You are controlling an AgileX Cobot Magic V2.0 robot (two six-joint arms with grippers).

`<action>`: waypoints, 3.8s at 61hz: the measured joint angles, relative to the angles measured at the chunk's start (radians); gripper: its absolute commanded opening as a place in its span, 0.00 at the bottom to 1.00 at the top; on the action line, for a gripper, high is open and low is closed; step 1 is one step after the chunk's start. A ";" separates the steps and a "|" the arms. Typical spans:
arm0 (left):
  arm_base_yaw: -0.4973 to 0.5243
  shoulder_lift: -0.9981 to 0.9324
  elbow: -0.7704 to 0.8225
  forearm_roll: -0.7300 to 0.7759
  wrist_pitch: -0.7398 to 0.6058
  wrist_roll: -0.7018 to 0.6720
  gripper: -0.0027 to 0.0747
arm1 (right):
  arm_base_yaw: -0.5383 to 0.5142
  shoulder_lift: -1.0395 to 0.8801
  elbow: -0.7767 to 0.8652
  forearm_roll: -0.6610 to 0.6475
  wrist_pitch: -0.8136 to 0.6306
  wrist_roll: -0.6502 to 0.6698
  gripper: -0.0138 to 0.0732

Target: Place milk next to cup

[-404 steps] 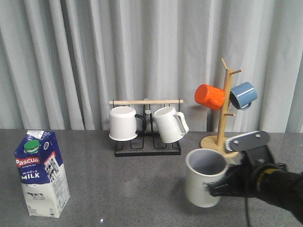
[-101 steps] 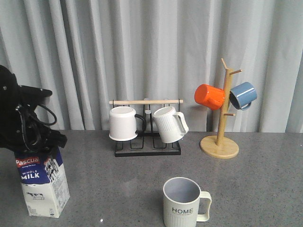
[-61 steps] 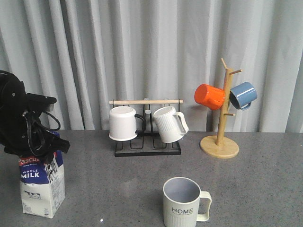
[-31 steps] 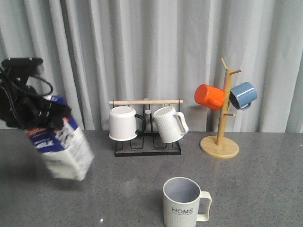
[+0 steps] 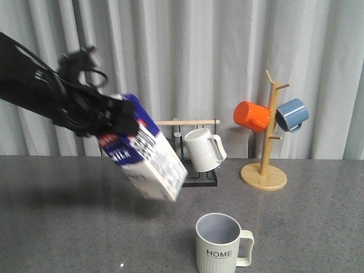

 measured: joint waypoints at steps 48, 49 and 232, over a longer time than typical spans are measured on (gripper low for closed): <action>-0.141 0.167 0.000 0.154 0.099 -0.073 0.17 | 0.000 0.000 0.000 0.007 0.000 0.000 0.15; -0.141 0.168 0.000 0.154 0.099 -0.073 0.17 | 0.000 0.000 0.000 0.007 0.000 0.000 0.15; -0.141 -1.000 0.528 0.390 -0.009 -0.130 0.02 | 0.000 0.000 0.000 0.008 -0.109 0.088 0.15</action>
